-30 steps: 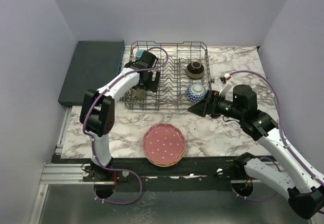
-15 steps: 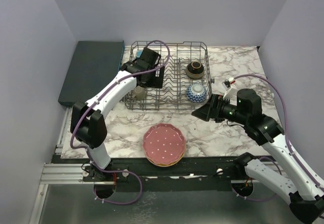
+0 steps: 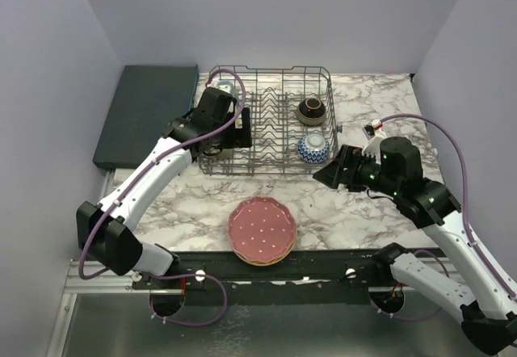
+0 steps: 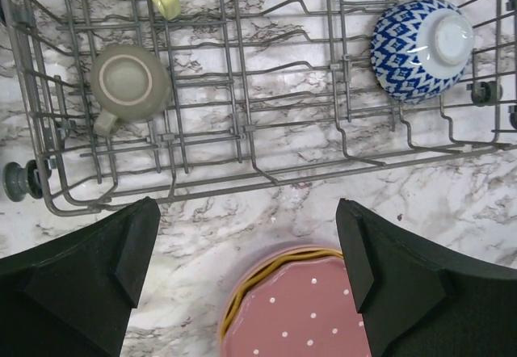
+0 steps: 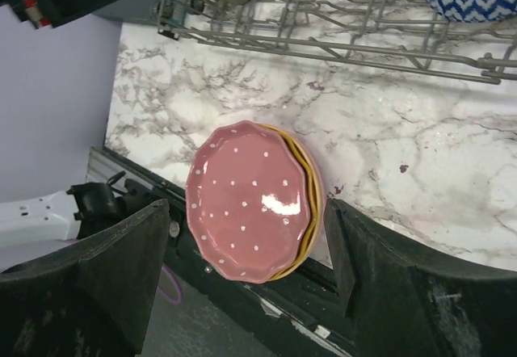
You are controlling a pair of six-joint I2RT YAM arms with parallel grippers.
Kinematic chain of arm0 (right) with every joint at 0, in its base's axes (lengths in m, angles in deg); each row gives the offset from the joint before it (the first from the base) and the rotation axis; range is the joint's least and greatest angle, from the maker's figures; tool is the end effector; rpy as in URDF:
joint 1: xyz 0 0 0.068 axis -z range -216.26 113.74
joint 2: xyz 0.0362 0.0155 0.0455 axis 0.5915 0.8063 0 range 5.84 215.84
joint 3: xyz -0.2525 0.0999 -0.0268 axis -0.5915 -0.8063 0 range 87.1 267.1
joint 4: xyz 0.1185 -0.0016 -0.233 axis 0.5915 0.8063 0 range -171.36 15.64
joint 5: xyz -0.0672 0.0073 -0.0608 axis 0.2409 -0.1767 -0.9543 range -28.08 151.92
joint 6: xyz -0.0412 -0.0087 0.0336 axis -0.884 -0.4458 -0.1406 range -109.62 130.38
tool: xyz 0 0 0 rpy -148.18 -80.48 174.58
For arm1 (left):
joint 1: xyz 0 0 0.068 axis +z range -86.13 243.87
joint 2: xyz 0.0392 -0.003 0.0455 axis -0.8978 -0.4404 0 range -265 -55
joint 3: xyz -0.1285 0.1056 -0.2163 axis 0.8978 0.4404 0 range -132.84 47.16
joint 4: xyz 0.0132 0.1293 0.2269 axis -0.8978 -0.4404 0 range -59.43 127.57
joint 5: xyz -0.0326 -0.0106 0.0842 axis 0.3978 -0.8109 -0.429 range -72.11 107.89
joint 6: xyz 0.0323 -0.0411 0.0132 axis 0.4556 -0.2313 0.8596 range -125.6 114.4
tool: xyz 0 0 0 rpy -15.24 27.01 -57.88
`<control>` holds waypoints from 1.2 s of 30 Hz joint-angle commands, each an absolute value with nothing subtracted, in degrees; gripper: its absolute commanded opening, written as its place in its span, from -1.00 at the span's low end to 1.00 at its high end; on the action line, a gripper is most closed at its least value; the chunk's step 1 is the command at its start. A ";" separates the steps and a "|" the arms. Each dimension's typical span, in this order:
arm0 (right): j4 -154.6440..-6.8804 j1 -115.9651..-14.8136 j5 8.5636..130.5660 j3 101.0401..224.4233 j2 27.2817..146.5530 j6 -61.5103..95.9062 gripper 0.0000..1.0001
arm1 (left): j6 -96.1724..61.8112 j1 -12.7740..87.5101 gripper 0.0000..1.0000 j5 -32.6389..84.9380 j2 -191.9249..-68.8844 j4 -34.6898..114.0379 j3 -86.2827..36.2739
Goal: Load the mixed dishes into the dish rack
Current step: Turn the cup upside down in the dish rack, then adjust the dish rack at the center of the board.
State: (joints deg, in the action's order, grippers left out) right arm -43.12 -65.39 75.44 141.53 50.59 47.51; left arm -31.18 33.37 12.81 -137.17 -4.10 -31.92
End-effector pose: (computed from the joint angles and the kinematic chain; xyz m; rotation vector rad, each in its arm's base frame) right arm 0.1351 0.0849 0.3479 -0.0012 2.1961 0.9288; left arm 0.2682 -0.1545 0.3447 0.0584 2.3788 -0.3729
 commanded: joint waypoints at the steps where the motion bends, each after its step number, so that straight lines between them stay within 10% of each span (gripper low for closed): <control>1: -40.18 -65.08 70.64 143.87 52.45 45.42 0.66 | -35.40 33.11 0.98 16.79 -131.42 -0.69 -27.86; 36: -38.36 -60.54 41.97 162.96 85.96 28.56 0.19 | -53.54 35.49 0.92 28.26 -129.07 10.56 -10.35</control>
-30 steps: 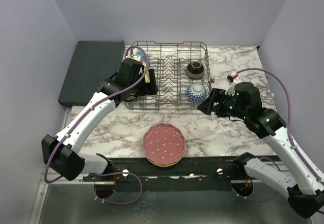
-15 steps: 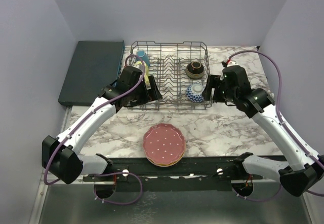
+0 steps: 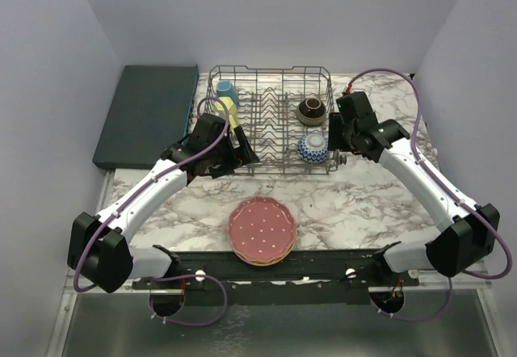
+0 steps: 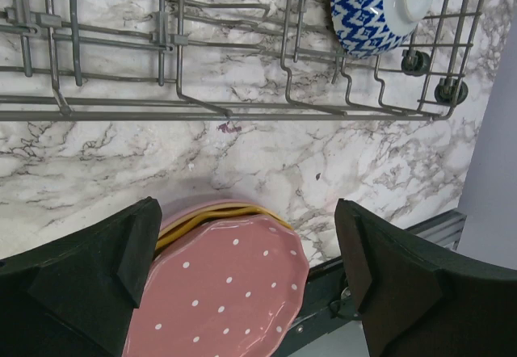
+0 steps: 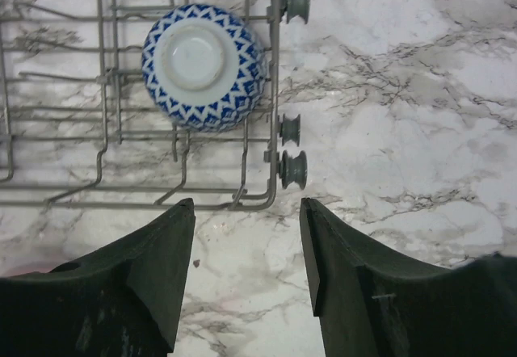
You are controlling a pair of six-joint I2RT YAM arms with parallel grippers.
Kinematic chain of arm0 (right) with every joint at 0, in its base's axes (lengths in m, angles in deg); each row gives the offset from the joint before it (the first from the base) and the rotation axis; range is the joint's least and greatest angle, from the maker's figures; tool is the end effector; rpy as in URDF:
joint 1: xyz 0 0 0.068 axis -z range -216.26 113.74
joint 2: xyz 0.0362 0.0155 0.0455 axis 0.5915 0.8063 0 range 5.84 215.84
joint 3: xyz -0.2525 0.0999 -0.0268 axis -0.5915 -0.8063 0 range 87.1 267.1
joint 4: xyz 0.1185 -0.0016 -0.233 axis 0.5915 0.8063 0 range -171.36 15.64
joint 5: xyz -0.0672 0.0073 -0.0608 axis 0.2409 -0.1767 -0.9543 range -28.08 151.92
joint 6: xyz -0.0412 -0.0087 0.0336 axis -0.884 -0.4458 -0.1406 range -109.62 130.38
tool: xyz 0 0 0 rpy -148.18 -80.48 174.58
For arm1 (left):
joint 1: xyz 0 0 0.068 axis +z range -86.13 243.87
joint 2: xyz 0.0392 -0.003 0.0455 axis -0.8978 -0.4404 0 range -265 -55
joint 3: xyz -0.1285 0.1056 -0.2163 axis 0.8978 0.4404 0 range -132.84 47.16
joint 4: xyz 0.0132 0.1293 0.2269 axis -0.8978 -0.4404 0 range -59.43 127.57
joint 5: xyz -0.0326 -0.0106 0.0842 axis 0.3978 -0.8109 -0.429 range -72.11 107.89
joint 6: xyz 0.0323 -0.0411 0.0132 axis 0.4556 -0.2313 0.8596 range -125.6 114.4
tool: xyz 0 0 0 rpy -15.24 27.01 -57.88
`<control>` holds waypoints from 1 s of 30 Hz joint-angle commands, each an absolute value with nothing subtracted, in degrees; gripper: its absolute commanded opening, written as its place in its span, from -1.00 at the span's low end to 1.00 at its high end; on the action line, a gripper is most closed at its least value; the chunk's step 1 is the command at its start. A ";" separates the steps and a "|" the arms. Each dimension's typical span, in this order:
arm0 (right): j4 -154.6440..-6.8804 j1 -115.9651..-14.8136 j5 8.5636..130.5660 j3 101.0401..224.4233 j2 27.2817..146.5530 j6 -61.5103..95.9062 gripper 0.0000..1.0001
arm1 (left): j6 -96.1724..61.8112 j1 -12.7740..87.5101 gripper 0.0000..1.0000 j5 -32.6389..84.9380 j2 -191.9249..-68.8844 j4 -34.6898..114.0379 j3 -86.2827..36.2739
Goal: Load the mixed dishes into the dish rack
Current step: Adjust the dish rack at the center of the board.
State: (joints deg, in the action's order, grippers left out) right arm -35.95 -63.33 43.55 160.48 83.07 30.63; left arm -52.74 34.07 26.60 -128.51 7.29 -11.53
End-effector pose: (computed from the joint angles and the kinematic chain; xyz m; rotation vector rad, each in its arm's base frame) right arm 0.2549 0.1177 0.3328 0.0010 2.3732 0.0020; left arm 0.2352 -0.1411 0.2847 -0.2993 2.4866 -0.7928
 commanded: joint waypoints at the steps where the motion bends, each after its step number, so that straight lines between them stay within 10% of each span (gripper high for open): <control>1: -39.19 -59.91 42.67 163.33 86.82 28.16 0.16 | -53.43 36.02 0.92 28.47 -128.98 10.91 -10.02; 20: -44.77 -50.08 51.12 169.45 102.54 26.04 -0.10 | -48.81 44.40 0.91 34.76 -131.61 13.82 -8.51; 30: -46.98 -45.79 52.17 173.35 107.21 28.93 -0.55 | -46.58 45.84 0.91 35.02 -134.89 14.07 -10.22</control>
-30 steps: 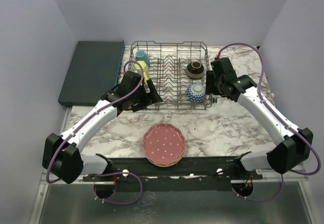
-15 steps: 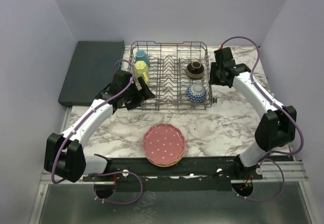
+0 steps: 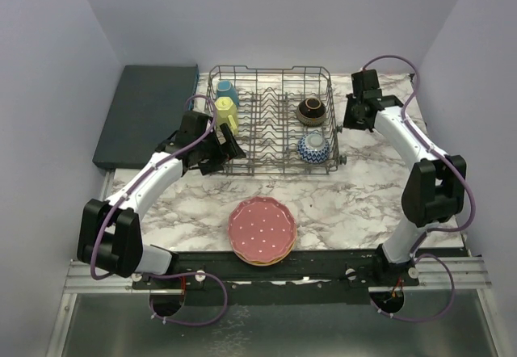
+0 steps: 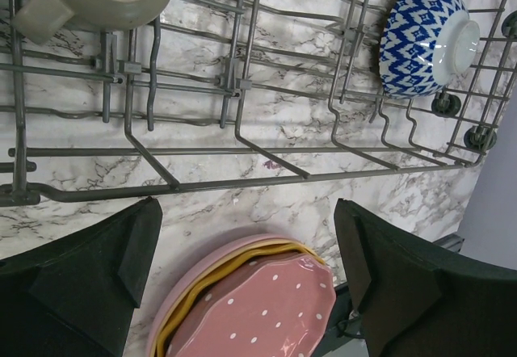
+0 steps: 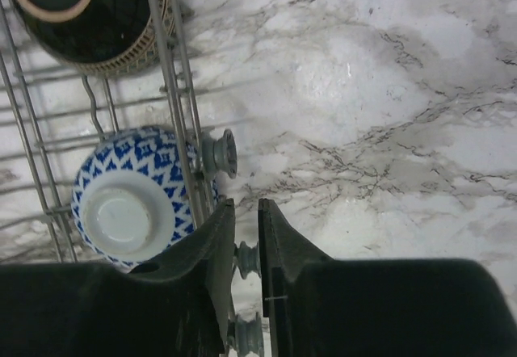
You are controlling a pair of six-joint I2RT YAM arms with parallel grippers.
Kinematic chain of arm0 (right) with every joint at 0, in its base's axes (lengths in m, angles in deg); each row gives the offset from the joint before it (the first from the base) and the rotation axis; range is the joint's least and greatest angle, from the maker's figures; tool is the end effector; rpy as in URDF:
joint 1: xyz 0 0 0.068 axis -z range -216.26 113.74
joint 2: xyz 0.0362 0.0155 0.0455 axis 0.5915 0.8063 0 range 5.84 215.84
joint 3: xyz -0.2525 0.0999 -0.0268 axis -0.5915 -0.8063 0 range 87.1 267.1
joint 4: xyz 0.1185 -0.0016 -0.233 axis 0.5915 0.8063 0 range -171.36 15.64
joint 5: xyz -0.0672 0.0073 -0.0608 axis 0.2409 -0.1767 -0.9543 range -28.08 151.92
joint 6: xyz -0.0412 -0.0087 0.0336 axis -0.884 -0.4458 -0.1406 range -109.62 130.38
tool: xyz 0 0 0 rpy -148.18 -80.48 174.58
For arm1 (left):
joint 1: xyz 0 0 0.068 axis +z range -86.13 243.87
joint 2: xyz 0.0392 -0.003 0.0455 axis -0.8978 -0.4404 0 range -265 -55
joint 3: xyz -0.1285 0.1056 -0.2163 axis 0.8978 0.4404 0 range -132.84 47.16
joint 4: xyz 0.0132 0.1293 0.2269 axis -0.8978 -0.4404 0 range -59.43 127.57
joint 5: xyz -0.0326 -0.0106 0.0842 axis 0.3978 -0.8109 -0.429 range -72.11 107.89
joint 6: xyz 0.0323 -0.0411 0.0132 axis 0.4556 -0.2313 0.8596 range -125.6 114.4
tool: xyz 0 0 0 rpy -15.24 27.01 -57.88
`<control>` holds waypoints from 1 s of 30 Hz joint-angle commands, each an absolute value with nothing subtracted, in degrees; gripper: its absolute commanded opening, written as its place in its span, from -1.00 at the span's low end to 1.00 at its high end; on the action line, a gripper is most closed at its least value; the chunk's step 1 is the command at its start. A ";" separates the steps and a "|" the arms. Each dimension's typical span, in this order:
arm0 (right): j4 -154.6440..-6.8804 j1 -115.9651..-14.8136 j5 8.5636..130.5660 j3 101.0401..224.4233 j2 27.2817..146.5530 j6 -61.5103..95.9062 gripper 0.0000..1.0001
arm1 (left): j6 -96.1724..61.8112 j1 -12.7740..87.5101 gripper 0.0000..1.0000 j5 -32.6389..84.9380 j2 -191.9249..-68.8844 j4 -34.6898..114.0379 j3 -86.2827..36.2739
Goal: Load the mixed dishes into the dish rack
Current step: Adjust the dish rack at the center of the board.
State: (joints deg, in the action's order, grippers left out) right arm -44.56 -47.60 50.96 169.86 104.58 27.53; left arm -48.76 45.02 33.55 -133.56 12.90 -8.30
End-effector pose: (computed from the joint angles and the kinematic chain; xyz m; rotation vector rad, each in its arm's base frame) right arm 0.3721 0.0678 0.2780 0.2046 2.4600 -0.0251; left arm 0.2705 -0.1027 0.2512 -0.4009 2.5003 -0.8011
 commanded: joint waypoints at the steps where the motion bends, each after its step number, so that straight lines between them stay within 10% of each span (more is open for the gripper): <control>1: -47.22 -45.60 52.37 174.03 107.81 29.10 -0.64 | -46.43 46.01 0.91 35.23 -135.18 14.16 -10.38; 8: -45.88 -45.14 52.91 181.37 114.79 28.34 -1.00 | -45.60 46.97 0.90 35.21 -136.27 14.04 -11.09; 30: -46.38 -45.23 64.63 172.02 113.93 28.60 -0.99 | -41.82 49.41 0.91 35.55 -141.23 13.97 -15.03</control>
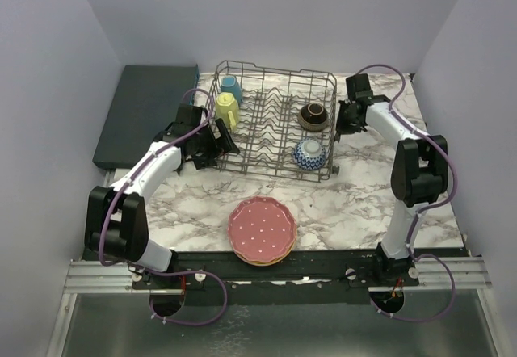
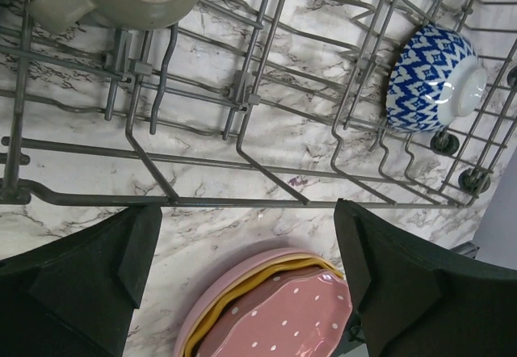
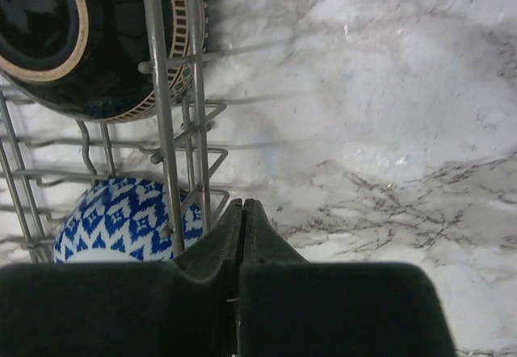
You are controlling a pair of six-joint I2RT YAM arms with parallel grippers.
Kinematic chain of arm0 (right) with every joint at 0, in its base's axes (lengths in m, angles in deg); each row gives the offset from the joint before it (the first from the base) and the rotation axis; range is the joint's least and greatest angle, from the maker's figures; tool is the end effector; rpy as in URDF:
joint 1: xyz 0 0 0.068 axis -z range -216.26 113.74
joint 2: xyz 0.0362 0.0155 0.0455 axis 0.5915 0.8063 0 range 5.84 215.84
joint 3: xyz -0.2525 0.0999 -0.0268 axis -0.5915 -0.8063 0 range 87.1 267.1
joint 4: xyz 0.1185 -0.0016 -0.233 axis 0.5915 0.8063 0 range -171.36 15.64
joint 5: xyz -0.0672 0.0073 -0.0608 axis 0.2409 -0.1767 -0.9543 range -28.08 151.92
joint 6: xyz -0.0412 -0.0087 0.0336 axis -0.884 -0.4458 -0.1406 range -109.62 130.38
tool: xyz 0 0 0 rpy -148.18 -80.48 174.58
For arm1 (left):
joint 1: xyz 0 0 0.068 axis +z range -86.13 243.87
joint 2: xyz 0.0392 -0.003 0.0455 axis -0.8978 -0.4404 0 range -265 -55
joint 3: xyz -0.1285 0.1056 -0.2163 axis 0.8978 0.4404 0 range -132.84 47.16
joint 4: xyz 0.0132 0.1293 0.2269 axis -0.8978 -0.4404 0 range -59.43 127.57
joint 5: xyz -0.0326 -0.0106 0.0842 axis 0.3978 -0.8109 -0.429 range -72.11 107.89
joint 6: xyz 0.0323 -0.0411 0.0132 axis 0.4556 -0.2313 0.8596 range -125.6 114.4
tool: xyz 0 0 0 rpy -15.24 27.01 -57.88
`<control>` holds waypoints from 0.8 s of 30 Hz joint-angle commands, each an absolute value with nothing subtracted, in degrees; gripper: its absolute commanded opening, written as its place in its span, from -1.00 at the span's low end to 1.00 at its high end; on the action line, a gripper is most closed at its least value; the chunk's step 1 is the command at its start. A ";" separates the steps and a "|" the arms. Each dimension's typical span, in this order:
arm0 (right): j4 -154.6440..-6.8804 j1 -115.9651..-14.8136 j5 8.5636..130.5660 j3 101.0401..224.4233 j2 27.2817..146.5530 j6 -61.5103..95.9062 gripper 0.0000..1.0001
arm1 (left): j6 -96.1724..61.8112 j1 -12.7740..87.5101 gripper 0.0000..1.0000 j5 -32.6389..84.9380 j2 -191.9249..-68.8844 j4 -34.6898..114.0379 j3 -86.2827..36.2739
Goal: Load the mixed dishes into the dish rack
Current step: Adjust the dish rack at the center of the board.
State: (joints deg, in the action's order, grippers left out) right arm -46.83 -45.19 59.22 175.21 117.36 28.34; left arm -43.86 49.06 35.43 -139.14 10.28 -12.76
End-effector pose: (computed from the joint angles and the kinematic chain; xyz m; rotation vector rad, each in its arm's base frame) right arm 0.4189 0.0642 0.2240 0.2208 2.5750 0.1133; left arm 0.2952 -0.0893 0.2459 -0.3866 2.5455 -0.7558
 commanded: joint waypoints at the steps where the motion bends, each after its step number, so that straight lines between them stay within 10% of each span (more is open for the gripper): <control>1: -46.42 -45.23 64.97 170.93 113.08 28.87 -0.99 | -41.71 49.45 0.91 35.61 -141.48 14.00 -15.21; 24: -51.44 -45.92 72.65 152.54 96.85 32.41 -0.99 | -39.31 49.63 0.72 38.67 -148.82 12.50 -21.72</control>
State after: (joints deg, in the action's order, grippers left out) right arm -49.24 -45.32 69.56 154.12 99.81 31.16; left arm -40.80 49.67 35.65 -147.20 10.85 -19.23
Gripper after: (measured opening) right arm 0.006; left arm 0.884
